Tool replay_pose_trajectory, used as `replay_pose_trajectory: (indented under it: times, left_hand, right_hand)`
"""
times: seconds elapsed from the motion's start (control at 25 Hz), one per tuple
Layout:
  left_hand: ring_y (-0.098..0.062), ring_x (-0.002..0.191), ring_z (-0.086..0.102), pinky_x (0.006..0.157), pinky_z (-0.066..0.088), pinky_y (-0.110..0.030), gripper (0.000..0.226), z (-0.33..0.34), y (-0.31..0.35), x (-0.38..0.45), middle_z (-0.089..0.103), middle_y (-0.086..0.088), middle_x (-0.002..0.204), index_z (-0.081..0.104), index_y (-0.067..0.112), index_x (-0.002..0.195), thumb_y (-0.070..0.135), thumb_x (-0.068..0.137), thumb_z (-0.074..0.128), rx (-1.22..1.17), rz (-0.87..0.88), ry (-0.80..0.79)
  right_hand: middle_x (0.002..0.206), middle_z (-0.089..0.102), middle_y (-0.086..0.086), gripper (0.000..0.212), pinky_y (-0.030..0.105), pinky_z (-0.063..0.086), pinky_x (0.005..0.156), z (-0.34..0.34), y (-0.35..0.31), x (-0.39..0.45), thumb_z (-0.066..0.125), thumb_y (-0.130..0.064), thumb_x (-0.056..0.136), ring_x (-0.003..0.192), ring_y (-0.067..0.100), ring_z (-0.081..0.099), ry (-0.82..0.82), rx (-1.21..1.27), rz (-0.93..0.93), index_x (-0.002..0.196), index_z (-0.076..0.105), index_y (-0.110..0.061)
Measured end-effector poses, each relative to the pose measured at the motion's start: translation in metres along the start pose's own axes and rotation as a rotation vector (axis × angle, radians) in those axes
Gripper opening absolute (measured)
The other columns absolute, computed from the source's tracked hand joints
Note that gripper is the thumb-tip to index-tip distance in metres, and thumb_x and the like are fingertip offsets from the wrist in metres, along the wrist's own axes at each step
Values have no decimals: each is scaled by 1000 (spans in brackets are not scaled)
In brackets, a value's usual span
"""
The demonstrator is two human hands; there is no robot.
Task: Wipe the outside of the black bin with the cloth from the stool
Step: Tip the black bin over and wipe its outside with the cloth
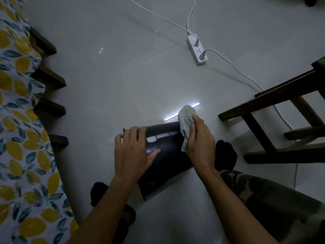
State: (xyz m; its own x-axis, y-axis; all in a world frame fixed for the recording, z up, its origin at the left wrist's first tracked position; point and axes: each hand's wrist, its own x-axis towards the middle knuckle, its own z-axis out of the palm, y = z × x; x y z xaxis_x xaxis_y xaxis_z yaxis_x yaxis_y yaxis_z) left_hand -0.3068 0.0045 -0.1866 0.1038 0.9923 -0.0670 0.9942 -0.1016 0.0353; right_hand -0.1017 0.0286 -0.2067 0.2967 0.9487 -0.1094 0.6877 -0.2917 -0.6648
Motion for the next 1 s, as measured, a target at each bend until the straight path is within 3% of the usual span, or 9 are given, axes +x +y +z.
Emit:
replay_pose_trajectory:
  times: [0.08, 0.16, 0.28, 0.4, 0.48, 0.6, 0.8, 1.0]
  left_hand:
    - [-34, 132, 46, 106, 34, -51, 115, 8, 0, 0, 48, -16, 146, 48, 12, 142, 92, 61, 55, -9, -51, -196]
    - [-33, 145, 33, 115, 31, -50, 134, 18, -1, -8, 36, -15, 158, 40, 10, 149, 103, 54, 32, -80, -95, -376]
    - [-31, 153, 19, 123, 24, -46, 148, 29, -2, -17, 23, -16, 165, 30, 4, 155, 107, 50, 11, -177, -118, -448]
    - [-32, 155, 3, 126, 13, -46, 159, 30, -8, -18, 6, -16, 168, 12, 2, 159, 109, 42, 34, -158, -49, -521]
    - [-32, 155, -2, 126, 10, -47, 165, 32, -12, -17, -1, -16, 168, 3, 2, 159, 107, 39, 45, -138, -13, -562]
    - [-32, 155, -3, 125, 12, -50, 171, 36, -13, -21, -4, -17, 168, -2, 2, 159, 107, 32, 41, -127, -15, -581]
    - [-33, 155, -3, 125, 7, -50, 166, 46, -10, -35, -2, -18, 168, 2, 4, 160, 106, 34, 40, -126, -6, -535]
    - [-31, 155, -4, 125, 6, -46, 165, 40, -8, -29, -5, -17, 168, 1, 3, 160, 101, 39, 56, -147, -40, -535]
  right_hand:
    - [127, 68, 1, 36, -5, 31, 81, -1, 2, -13, 44, -29, 110, 101, 2, 56, 1, 39, 22, 142, 57, -19]
    - [128, 68, 2, 39, -9, 31, 86, 2, 7, -35, 42, -32, 109, 103, 0, 58, -18, 63, -22, 142, 58, -18]
    - [135, 66, -1, 37, 6, 43, 99, 10, 22, -78, 40, -35, 110, 118, -2, 58, -86, 85, -116, 144, 53, -25]
    - [147, 59, 2, 39, 31, 50, 109, 22, 36, -116, 40, -35, 109, 140, 16, 53, -184, 18, -196, 147, 47, -31]
    - [157, 50, 7, 46, 43, 45, 116, 31, 46, -134, 41, -36, 106, 151, 25, 40, -263, -145, -288, 151, 47, -29]
    - [163, 42, 8, 52, 58, 32, 121, 42, 50, -123, 40, -43, 105, 155, 31, 31, -295, -347, -416, 155, 45, -28]
    - [161, 46, 6, 52, 59, 27, 123, 66, 30, -64, 35, -50, 105, 153, 33, 35, -367, -441, -491, 151, 50, -31]
    - [155, 54, -1, 51, 56, 22, 125, 103, 0, -1, 26, -46, 106, 150, 29, 38, -464, -446, -257, 147, 54, -33]
